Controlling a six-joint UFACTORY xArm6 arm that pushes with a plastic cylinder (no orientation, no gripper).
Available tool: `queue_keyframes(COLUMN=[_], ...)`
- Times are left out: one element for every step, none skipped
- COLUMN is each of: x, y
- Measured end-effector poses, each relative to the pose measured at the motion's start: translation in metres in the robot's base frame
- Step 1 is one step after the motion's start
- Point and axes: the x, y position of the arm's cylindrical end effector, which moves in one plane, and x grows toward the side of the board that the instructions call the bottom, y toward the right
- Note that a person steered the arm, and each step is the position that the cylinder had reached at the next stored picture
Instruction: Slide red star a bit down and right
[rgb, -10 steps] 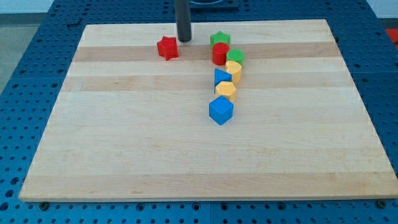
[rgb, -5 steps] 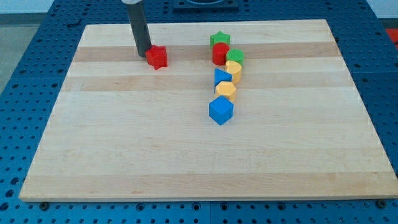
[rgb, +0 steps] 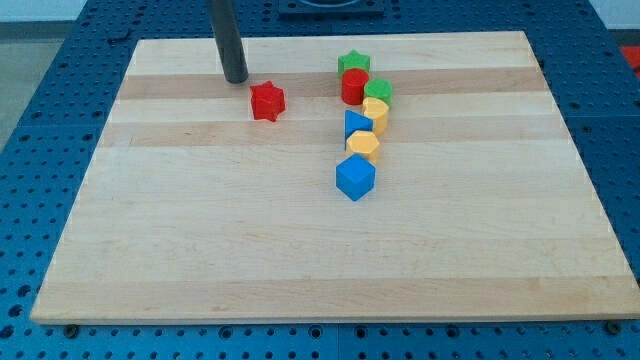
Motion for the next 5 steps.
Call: queue_keyframes(x=[0.013, 0.039, 0.067, 0.096, 0.094], y=[0.01, 0.016, 0.028, 0.036, 0.02])
